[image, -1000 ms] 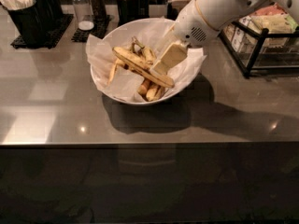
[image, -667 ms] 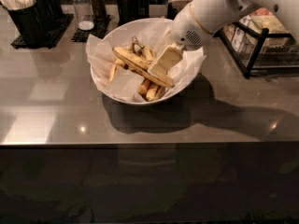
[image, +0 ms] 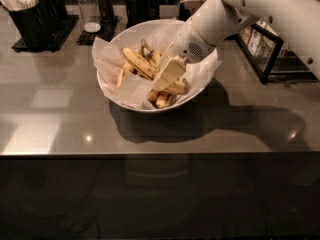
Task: Pick banana from white bowl
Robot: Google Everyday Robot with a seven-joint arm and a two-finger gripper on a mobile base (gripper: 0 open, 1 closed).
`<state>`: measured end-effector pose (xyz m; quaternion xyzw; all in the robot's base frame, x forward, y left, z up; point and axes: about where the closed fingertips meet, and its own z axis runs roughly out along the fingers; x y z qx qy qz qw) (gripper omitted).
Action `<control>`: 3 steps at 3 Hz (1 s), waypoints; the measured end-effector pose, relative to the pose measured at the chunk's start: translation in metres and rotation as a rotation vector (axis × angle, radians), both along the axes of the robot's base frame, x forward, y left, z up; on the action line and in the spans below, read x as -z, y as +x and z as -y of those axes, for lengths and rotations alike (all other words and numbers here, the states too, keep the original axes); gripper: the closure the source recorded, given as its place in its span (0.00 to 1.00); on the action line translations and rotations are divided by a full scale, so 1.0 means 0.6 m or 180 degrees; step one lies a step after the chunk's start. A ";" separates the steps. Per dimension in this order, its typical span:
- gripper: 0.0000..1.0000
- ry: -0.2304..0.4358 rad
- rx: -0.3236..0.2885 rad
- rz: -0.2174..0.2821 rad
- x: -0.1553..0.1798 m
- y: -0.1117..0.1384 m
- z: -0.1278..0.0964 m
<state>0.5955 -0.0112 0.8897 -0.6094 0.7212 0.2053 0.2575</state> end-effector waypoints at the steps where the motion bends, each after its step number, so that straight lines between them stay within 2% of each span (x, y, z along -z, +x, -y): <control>1: 0.60 -0.0013 -0.0035 -0.0057 0.005 -0.004 -0.008; 2: 0.84 -0.0013 -0.0035 -0.0057 -0.001 -0.004 -0.008; 3: 1.00 -0.0012 -0.0036 -0.0051 -0.004 -0.005 -0.007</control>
Offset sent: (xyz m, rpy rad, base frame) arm -0.0170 0.0083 0.0103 -0.0045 -0.0194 0.0389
